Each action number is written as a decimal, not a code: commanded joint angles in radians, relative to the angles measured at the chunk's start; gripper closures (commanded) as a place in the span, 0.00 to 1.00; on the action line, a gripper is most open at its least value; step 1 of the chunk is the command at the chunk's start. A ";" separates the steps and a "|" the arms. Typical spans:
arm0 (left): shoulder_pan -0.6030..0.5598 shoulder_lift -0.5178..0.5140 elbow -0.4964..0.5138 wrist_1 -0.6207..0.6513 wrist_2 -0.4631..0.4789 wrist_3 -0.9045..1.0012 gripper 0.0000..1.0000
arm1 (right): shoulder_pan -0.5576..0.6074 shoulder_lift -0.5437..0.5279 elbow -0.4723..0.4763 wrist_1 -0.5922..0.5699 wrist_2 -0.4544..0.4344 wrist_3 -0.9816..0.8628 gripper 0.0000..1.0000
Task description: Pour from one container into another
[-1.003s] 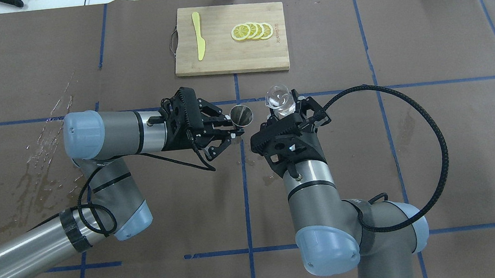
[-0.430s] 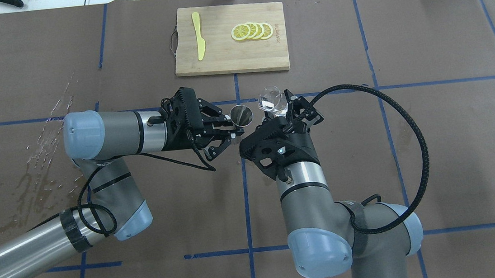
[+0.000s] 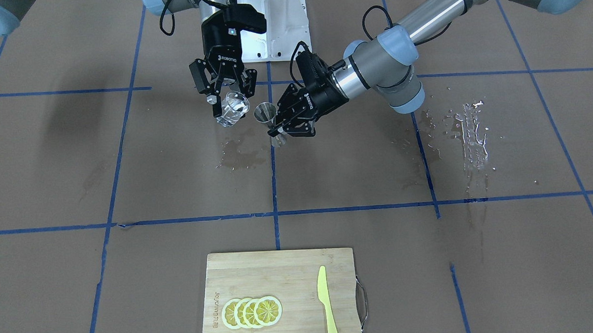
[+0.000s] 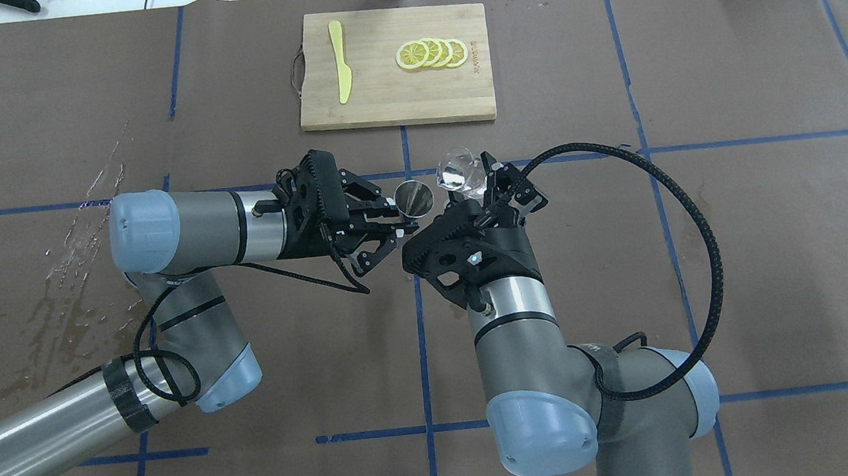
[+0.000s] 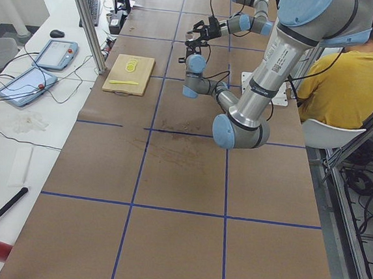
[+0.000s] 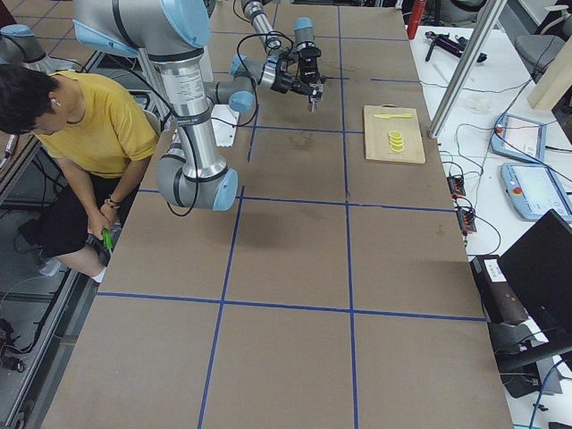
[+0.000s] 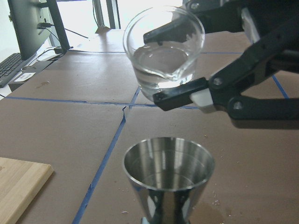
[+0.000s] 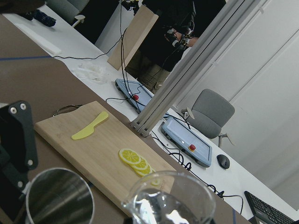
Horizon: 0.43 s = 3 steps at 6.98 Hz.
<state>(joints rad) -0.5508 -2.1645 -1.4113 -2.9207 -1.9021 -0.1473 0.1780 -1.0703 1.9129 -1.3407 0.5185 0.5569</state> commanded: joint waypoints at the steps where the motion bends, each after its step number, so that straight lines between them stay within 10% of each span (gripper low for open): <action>1: 0.000 0.000 0.000 0.000 0.000 0.000 1.00 | 0.000 0.003 -0.006 0.000 0.000 -0.006 1.00; 3: 0.000 -0.002 0.000 -0.002 0.000 0.000 1.00 | 0.000 0.029 -0.008 -0.052 -0.002 -0.015 1.00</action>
<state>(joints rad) -0.5507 -2.1655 -1.4113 -2.9210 -1.9021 -0.1473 0.1779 -1.0581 1.9069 -1.3607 0.5181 0.5453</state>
